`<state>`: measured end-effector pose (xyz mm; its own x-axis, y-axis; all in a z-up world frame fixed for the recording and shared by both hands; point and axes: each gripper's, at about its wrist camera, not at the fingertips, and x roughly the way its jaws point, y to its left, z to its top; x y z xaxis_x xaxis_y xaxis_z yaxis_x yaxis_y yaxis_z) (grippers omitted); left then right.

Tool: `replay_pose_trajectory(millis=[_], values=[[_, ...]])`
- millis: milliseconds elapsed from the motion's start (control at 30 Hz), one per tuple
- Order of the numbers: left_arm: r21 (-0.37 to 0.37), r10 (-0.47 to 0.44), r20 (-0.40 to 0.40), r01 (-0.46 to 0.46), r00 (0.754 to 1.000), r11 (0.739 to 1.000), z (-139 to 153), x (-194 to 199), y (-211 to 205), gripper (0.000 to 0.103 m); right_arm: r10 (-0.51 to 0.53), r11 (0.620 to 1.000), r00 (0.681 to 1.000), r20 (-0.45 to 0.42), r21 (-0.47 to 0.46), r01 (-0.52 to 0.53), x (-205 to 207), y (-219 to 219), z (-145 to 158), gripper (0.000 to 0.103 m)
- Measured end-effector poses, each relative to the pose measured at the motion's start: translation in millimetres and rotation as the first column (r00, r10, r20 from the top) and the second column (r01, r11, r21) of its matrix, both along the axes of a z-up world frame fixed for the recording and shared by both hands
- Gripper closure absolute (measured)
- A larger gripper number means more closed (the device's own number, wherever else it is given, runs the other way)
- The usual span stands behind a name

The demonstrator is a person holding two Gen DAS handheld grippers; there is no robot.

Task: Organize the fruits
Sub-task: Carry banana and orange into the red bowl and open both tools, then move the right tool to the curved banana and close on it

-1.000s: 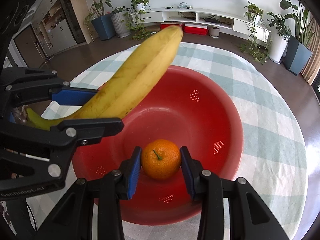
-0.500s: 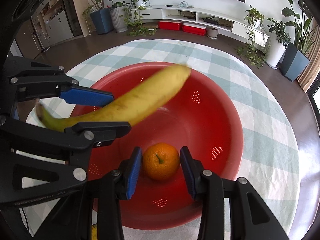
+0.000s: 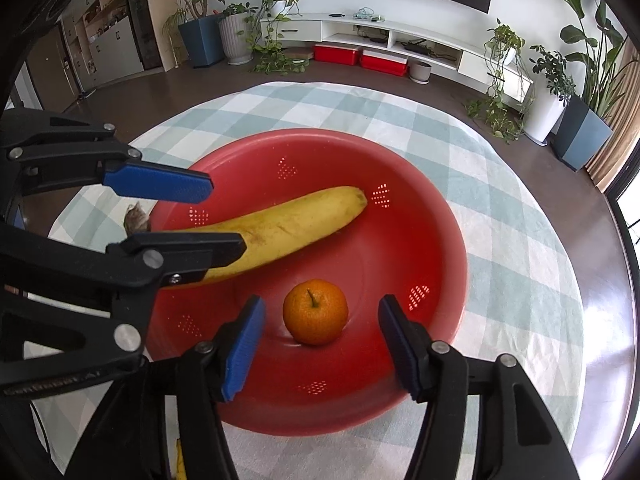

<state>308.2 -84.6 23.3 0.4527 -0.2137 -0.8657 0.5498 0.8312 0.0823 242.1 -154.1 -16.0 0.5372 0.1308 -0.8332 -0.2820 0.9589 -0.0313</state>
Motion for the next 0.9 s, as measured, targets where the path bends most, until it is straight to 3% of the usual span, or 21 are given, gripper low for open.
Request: replay_pose_trajectory(millis=[100, 133, 267, 367, 533, 667, 767, 900], values=[[-0.065, 0.021, 0.06, -0.017, 0.998, 0.998, 18.1, -16.3, 13.9, 0.033, -0.02, 0.999, 0.999, 0.036, 0.041, 0.019, -13.7, -8.9, 13.8, 0.029], [-0.079, 0.04, 0.08, -0.033, 0.996, 0.996, 23.9, -23.7, 19.6, 0.029, -0.031, 0.998, 0.998, 0.052, 0.064, 0.027, -21.1, -12.9, 19.1, 0.025], [-0.17, 0.085, 0.114, -0.065, 0.99, 0.983, 40.9, -61.7, 45.6, 0.028, -0.086, 0.982, 0.991, 0.104, 0.178, 0.066, -57.0, -32.6, 38.2, 0.019], [-0.201, 0.088, 0.11, -0.065, 0.99, 0.977, 42.2, -100.4, 57.9, 0.014, -0.147, 0.953, 0.982, 0.114, 0.282, 0.11, -90.2, -51.5, 40.7, 0.016], [-0.223, 0.067, 0.069, -0.05, 0.995, 0.974, 30.1, -163.2, 61.0, 0.013, -0.268, 0.865, 0.962, 0.046, 0.451, 0.22, -145.1, -80.4, 22.5, 0.016], [-0.242, 0.09, 0.054, -0.074, 0.994, 0.967, 13.1, -203.2, 63.3, 0.013, -0.287, 0.784, 0.957, -0.041, 0.564, 0.259, -182.8, -84.0, 3.4, 0.018], [-0.292, 0.111, 0.032, -0.097, 0.993, 0.952, -0.5, -227.9, 68.4, 0.013, -0.228, 0.774, 0.968, -0.106, 0.583, 0.247, -196.1, -68.5, -5.1, 0.02], [-0.305, 0.169, 0.041, -0.149, 0.985, 0.941, -15.3, -253.8, 79.5, 0.013, -0.122, 0.779, 0.975, -0.188, 0.59, 0.211, -201.5, -38.7, -12.6, 0.02]])
